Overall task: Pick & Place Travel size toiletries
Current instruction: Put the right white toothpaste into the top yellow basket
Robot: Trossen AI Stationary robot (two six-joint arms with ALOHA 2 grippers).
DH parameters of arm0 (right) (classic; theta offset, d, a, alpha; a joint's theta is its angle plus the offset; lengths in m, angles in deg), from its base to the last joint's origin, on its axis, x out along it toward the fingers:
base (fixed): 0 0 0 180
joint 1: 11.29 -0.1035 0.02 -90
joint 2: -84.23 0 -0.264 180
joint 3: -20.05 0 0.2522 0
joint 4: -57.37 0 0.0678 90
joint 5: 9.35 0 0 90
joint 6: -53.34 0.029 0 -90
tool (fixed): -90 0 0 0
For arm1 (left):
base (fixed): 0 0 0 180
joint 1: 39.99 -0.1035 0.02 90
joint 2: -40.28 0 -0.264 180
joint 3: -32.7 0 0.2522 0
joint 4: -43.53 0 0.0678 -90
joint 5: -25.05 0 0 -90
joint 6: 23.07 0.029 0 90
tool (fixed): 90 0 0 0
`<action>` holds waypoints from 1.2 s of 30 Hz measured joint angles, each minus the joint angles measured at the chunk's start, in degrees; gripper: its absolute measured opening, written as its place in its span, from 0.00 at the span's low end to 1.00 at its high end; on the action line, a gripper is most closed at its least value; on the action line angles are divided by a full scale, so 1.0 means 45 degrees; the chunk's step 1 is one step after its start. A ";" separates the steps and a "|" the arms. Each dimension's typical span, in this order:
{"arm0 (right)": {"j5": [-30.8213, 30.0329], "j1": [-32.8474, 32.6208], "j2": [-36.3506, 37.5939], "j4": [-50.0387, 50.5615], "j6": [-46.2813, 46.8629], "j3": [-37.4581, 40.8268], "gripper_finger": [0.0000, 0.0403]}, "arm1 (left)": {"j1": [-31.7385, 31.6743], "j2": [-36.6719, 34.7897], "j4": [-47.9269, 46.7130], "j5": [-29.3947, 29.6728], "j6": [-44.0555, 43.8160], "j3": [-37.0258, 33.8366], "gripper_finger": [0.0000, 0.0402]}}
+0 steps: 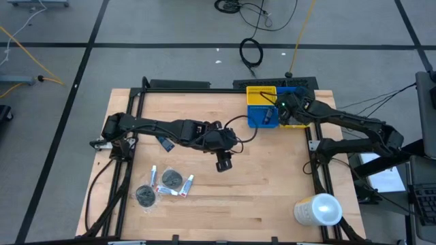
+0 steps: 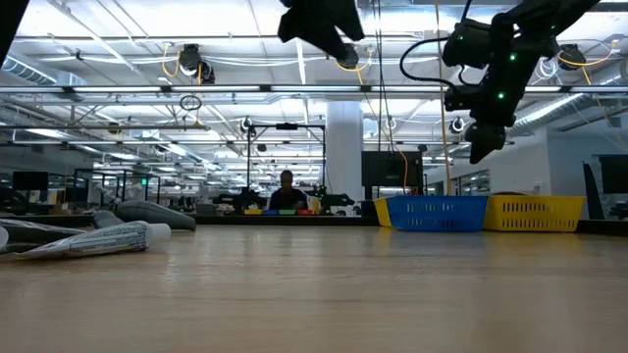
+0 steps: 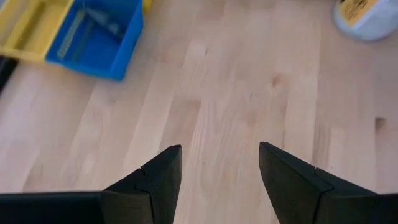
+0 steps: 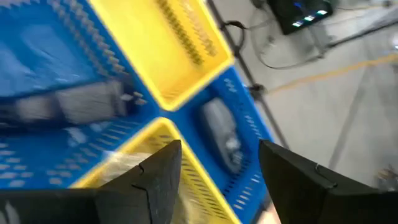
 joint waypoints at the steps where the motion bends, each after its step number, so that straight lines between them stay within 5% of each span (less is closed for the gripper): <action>1: 0.0279 -0.0088 0.0002 -0.0026 0.0083 0.0000 0.52 | 0.0000 0.0000 -0.0248 0.0002 -0.0259 0.0000 0.53; 11: 0.4144 -0.1936 0.0516 -0.1019 0.0898 0.0000 0.52 | 0.0523 0.0000 -0.4368 0.0519 -0.2708 0.0002 0.53; 18: 0.5089 -0.3695 0.0609 -0.2226 0.1451 0.0000 0.51 | 0.1494 0.0000 -0.6919 0.0989 -0.6292 -0.0348 0.53; 28: 0.5075 -0.5722 0.0602 -0.2895 0.1545 0.0000 0.51 | 0.2329 0.0000 -0.5498 -0.0480 -0.9679 -0.3159 0.53; 36: 0.5046 -0.6350 0.0599 -0.3081 0.1912 0.0000 0.51 | 0.2327 0.0005 -0.3160 -0.1497 -1.0525 -0.4992 0.53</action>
